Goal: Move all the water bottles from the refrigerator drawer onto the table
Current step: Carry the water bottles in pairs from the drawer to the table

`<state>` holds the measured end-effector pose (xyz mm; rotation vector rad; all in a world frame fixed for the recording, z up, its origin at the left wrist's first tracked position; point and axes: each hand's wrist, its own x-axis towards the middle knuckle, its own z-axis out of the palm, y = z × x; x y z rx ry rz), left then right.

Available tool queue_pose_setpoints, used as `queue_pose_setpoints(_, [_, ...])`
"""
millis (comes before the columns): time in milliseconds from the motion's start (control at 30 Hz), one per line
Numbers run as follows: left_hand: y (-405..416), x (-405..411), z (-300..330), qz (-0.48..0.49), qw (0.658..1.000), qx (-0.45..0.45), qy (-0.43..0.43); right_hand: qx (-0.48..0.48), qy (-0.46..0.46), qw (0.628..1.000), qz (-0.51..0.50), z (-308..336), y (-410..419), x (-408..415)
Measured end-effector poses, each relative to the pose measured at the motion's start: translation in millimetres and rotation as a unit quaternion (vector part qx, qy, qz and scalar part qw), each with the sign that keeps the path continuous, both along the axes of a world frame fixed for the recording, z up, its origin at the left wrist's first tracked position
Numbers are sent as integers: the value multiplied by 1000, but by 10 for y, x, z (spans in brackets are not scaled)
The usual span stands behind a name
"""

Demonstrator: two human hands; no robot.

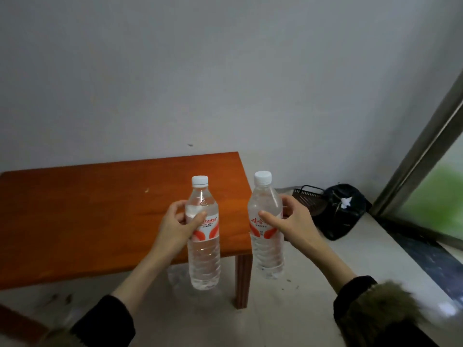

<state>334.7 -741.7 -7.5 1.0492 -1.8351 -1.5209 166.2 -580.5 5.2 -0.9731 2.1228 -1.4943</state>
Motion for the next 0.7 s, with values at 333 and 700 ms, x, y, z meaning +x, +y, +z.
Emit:
queue_pose_setpoints(333, [-1572,-290,-238,17,995,-15,-92,83,65,992,71,-309,-1614,-571])
queue_pose_setpoints(700, [-3243,-528,-577,-50,985,-30,-162,150,46,981,110,-602,-3298,-781])
